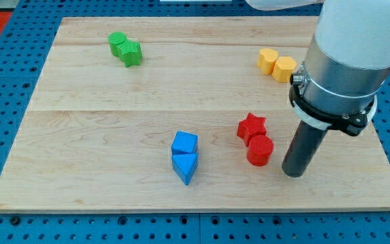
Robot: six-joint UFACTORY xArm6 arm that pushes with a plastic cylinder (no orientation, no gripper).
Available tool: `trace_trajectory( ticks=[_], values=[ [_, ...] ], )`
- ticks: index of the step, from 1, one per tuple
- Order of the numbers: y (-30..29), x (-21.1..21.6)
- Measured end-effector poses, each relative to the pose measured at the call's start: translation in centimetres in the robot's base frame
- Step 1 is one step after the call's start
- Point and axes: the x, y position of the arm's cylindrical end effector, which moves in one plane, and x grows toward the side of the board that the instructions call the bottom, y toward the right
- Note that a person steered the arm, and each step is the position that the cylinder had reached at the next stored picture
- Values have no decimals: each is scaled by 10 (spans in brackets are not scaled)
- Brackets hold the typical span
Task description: Slide the red star towards the green star
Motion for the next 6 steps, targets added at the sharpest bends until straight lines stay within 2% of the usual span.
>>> trace_trajectory(
  ticks=[3, 5, 6],
  values=[
    [-7, -4],
    [-38, -42],
    [-49, -48]
  ],
)
